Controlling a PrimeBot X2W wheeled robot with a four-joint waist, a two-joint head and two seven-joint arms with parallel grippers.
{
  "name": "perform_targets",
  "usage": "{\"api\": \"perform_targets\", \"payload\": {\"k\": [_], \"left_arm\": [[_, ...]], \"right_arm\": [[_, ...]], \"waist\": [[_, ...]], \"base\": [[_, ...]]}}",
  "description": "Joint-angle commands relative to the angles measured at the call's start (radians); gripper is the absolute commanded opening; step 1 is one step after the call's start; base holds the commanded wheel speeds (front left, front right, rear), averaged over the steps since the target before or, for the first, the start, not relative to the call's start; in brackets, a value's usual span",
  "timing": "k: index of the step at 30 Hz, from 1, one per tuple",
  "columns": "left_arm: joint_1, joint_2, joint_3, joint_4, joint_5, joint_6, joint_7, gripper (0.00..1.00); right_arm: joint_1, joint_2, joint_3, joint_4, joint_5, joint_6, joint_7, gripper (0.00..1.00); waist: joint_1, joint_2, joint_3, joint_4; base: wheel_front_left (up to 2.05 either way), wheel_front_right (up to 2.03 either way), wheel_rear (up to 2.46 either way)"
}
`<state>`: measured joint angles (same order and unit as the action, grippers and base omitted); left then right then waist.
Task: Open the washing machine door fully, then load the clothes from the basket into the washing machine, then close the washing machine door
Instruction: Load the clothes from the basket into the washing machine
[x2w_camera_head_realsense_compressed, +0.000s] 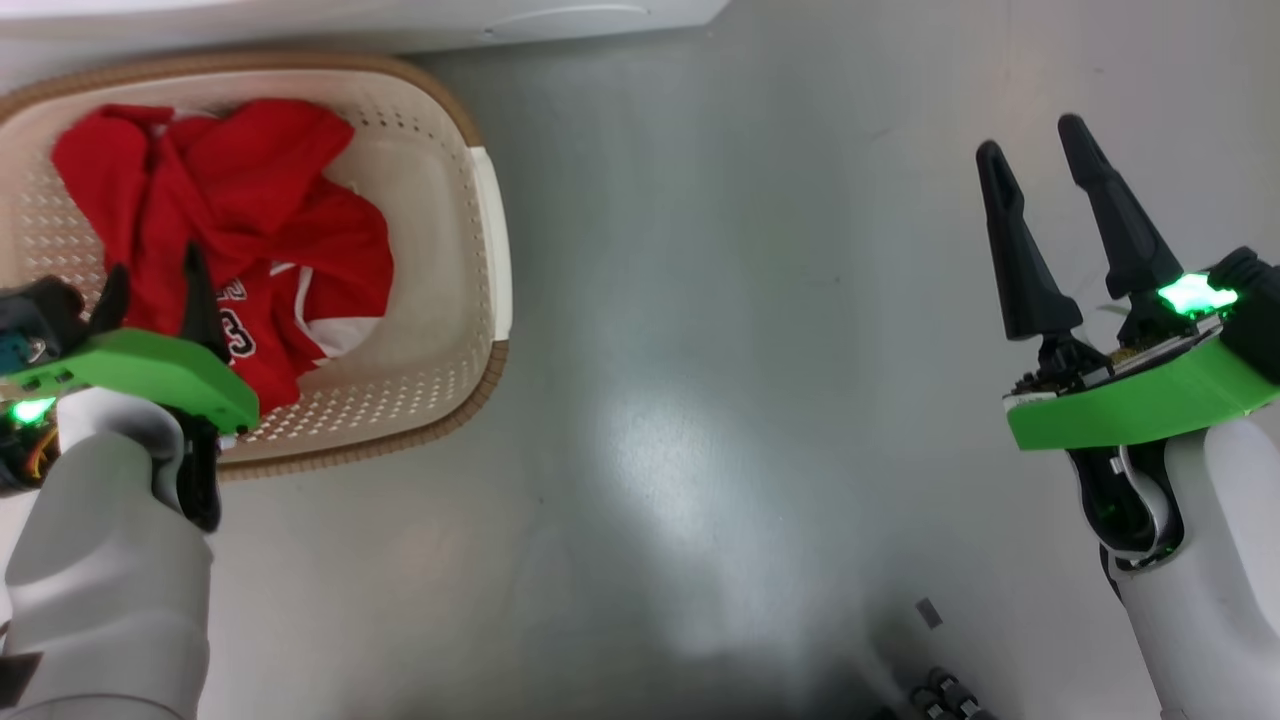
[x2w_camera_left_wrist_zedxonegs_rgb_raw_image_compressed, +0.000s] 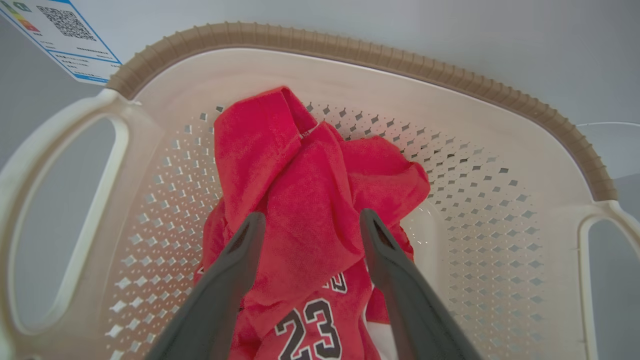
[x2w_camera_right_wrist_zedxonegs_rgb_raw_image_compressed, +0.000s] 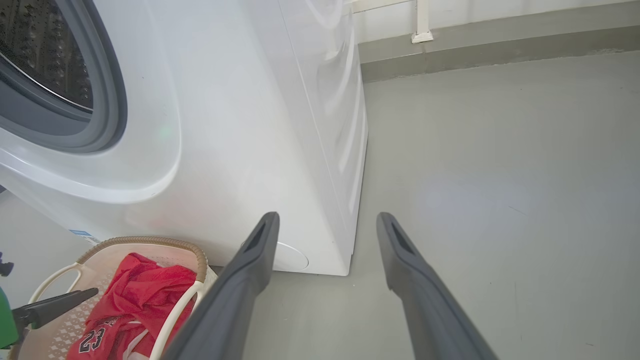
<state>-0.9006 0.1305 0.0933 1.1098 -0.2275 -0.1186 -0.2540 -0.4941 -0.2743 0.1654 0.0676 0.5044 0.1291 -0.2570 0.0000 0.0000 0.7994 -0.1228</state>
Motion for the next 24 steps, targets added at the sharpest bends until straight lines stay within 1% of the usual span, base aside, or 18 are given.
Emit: {"api": "perform_targets", "payload": {"k": [1, 9, 15, 20, 24], "left_arm": [[0.004, 0.047, 0.010, 0.008, 0.003, -0.002, -0.008, 1.00], [-0.048, 0.061, -0.012, 0.092, 0.002, -0.005, -0.004, 1.00], [-0.074, 0.075, -0.034, 0.136, -0.001, -0.009, 0.017, 1.00], [-0.102, 0.082, -0.058, 0.153, -0.003, -0.011, 0.058, 1.00], [-0.119, 0.092, -0.076, 0.165, 0.007, -0.002, 0.108, 1.00]], "right_arm": [[0.015, 0.003, 0.021, -0.028, 0.010, 0.002, -0.005, 1.00], [0.001, 0.016, 0.027, -0.029, 0.013, 0.002, -0.005, 1.00], [-0.003, 0.025, 0.024, -0.031, 0.015, 0.002, -0.005, 1.00], [-0.009, 0.031, 0.021, -0.036, 0.016, 0.002, -0.005, 1.00], [-0.016, 0.035, 0.024, -0.039, 0.016, 0.002, -0.005, 1.00]], "waist": [[0.0000, 0.0000, 0.026, -0.016], [0.0000, 0.0000, 0.056, -0.036], [0.0000, 0.0000, 0.076, -0.054], [0.0000, 0.0000, 0.101, -0.062], [0.0000, 0.0000, 0.116, -0.068]], "base": [[0.00, 0.00, 0.00], [0.00, 0.00, 0.00], [0.00, 0.00, 0.00], [0.00, 0.00, 0.00], [0.00, 0.00, 0.00]]}}
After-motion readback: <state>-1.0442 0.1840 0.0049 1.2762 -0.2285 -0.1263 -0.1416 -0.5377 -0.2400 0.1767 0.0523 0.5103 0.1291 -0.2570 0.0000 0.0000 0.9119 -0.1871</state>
